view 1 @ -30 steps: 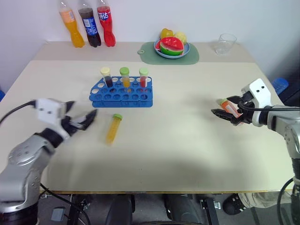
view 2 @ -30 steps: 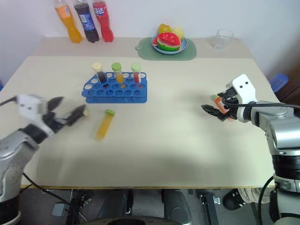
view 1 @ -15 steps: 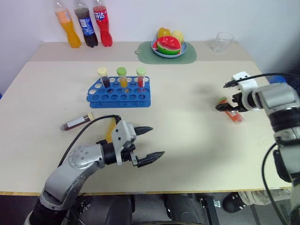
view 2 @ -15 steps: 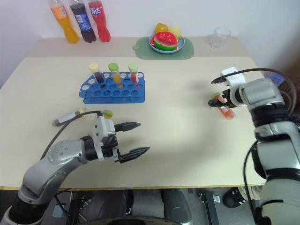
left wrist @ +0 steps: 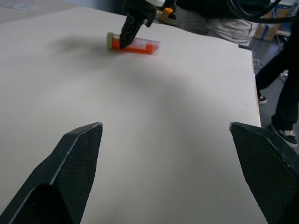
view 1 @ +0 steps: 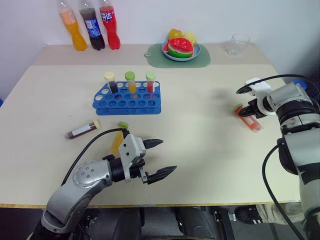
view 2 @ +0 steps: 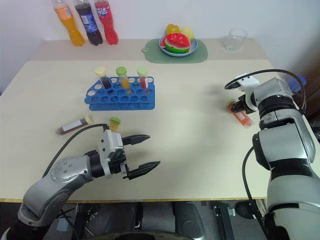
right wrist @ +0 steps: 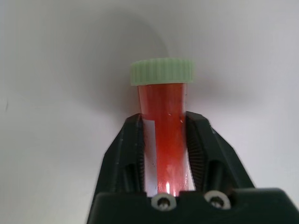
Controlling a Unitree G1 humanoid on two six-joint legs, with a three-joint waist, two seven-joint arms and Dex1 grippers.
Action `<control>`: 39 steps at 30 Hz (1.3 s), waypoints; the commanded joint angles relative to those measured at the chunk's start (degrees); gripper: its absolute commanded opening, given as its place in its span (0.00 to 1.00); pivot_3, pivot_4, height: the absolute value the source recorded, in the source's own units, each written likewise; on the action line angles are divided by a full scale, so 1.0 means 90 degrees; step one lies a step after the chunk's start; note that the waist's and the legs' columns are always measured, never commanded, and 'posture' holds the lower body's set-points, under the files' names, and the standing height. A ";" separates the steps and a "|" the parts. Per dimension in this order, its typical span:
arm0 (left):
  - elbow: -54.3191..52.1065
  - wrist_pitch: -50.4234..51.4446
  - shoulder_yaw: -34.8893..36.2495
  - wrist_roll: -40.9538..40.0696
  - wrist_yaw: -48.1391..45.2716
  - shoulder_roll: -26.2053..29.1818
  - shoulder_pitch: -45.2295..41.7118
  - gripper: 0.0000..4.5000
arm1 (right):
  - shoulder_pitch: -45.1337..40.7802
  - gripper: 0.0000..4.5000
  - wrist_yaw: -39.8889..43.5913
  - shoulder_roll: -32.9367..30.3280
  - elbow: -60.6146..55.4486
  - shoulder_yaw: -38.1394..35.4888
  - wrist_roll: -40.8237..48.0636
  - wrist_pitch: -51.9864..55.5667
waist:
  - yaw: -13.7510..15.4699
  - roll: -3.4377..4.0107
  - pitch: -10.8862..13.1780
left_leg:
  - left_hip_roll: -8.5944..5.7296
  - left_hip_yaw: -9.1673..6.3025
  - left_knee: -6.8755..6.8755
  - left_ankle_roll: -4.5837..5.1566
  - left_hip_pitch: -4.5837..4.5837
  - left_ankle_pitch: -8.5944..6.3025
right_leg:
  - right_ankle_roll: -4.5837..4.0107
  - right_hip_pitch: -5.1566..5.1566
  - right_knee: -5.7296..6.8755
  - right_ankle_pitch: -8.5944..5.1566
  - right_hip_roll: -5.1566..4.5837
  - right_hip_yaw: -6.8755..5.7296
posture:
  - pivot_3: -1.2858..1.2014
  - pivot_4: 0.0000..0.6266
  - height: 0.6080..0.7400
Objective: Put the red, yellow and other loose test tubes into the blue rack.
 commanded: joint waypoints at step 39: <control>0.1444 -0.1600 0.2821 0.0445 0.0701 -0.0122 0.1102 1.00 | 0.2265 0.16 -0.3390 0.5556 -0.2677 -0.2152 0.1921 -0.6264 | -0.0304 0.0026 0.0015 | 0.0005 -0.0022 -0.0003 -0.0014 -0.0013 0.0008 | 0.0000 -0.0020 0.0027 0.0002 -0.0004 -0.0017 | 0.52 0.24 0.95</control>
